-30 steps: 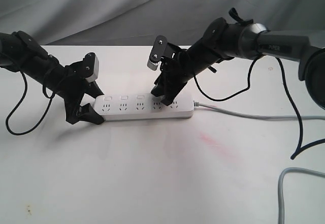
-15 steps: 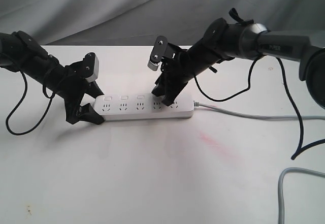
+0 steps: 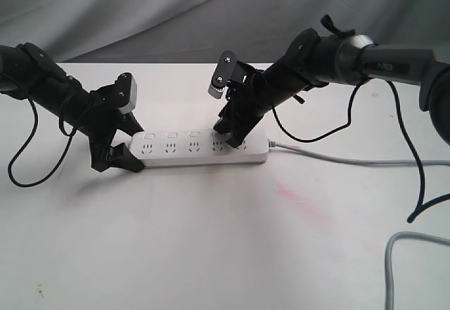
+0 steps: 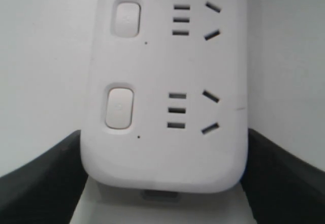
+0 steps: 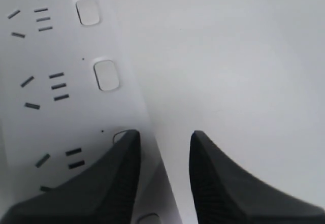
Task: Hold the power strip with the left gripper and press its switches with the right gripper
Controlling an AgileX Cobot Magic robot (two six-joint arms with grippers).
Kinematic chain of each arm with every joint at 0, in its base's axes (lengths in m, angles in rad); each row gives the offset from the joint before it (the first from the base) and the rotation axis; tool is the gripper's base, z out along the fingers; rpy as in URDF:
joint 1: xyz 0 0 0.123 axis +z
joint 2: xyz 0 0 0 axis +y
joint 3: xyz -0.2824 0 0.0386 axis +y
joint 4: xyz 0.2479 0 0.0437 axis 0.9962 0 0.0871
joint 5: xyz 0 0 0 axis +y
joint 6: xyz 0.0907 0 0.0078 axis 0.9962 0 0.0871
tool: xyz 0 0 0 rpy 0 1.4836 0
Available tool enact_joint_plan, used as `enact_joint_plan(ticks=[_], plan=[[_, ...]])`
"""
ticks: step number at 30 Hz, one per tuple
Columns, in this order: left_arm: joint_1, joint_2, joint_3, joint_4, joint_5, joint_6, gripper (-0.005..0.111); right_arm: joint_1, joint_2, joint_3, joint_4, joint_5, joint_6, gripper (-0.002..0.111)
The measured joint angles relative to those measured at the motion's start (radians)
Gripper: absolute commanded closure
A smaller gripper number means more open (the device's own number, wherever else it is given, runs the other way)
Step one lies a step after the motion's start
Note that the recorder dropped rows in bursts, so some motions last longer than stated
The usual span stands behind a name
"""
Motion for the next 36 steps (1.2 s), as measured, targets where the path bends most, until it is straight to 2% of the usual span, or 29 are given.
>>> enact_joint_plan(ticks=[36], plan=[[0.000, 0.000, 0.000, 0.000, 0.000, 0.000, 0.054, 0.007, 0.024, 0.010, 0.075, -0.019, 0.020, 0.076]])
